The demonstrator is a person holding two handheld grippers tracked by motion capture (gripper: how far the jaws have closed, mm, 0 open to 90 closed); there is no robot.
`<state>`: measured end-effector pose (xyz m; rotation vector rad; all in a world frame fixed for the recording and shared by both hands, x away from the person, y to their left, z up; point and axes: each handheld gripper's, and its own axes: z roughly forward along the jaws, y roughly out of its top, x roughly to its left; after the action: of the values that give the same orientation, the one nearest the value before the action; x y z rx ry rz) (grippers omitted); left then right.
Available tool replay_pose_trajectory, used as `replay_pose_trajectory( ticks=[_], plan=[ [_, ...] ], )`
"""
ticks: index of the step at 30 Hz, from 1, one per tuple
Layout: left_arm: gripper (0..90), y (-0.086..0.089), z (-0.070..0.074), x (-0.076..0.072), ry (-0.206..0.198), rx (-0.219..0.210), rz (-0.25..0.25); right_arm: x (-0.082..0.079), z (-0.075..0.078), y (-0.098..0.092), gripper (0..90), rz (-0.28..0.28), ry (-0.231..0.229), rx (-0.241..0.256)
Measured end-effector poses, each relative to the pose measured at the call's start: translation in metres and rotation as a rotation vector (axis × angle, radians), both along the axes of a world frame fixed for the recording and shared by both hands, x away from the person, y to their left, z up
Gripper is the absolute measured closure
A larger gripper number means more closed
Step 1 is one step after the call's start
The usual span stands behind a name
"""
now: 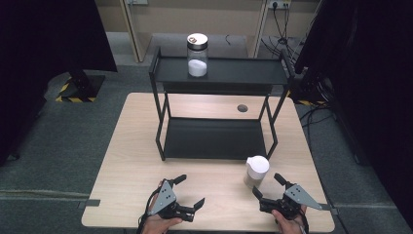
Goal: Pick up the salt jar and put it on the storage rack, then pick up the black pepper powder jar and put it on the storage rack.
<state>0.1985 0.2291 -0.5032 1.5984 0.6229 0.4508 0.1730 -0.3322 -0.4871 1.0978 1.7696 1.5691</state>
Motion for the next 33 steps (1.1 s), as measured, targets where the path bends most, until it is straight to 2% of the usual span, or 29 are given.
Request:
replay_pose_trajectory(
  ticks=[6,21,33],
  plan=[
    [0.1,-0.003,-0.001,-0.002,-0.010,0.015,-0.013,0.002,0.000,0.001,0.5,0.003,0.011,0.000],
    [0.0,-0.003,-0.002,-0.001,0.004,-0.008,0.000,0.006,0.000,0.005,0.5,0.022,0.005,-0.006],
    [0.0,-0.001,-0.003,0.000,0.010,-0.009,0.001,0.008,0.000,0.011,0.5,-0.008,-0.011,-0.018]
  ],
)
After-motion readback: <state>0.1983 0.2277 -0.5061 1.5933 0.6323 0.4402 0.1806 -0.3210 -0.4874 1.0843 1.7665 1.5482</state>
